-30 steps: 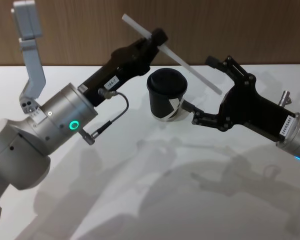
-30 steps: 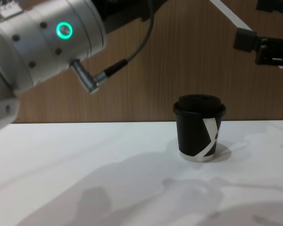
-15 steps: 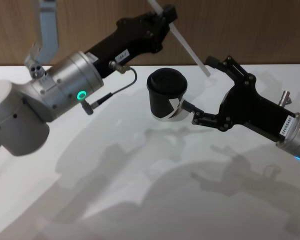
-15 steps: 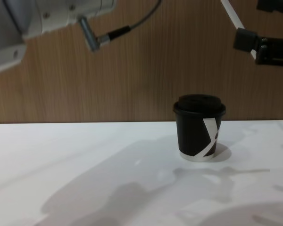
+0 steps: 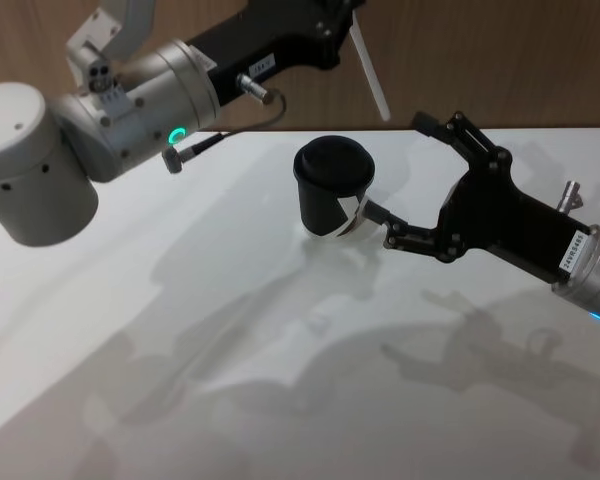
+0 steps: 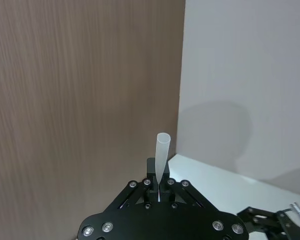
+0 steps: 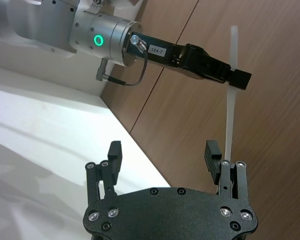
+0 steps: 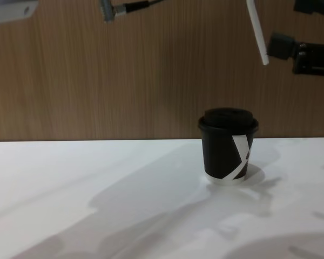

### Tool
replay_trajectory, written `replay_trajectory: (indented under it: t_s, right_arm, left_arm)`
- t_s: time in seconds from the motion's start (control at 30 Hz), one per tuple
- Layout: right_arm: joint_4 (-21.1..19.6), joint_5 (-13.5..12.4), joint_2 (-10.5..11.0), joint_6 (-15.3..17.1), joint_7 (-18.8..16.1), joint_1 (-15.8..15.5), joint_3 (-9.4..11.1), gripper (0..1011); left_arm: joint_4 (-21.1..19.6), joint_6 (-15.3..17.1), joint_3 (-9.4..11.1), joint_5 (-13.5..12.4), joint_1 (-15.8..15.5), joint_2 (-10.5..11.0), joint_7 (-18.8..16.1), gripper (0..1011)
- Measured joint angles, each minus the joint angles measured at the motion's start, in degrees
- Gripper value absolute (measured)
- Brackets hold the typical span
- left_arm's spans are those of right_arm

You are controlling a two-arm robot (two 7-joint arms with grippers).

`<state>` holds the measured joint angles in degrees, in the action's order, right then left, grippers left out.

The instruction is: Pick up the straw with one hand, pass it to the other hand, and insert it into the cup.

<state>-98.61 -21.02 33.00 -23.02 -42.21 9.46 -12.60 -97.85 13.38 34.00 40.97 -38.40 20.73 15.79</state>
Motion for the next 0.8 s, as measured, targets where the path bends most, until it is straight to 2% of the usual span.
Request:
replay_trajectory:
  t_s: [0.23, 0.37, 0.8]
  right_arm:
    - [0.0, 0.0, 0.0, 0.0, 0.0, 0.0, 0.0, 1001]
    - [0.0, 0.0, 0.0, 0.0, 0.0, 0.0, 0.0, 1001]
    - [0.0, 0.0, 0.0, 0.0, 0.0, 0.0, 0.0, 1001]
  left_arm:
    - [0.3, 2.5, 1.1, -2.9, -2.6, 0.4, -0.9, 14]
    - [0.4, 4.0, 1.4, -3.7, -3.5, 0.4, -1.3, 15]
    - [0.8, 10.0, 1.5, -4.2, -5.4, 0.0, -2.5, 14]
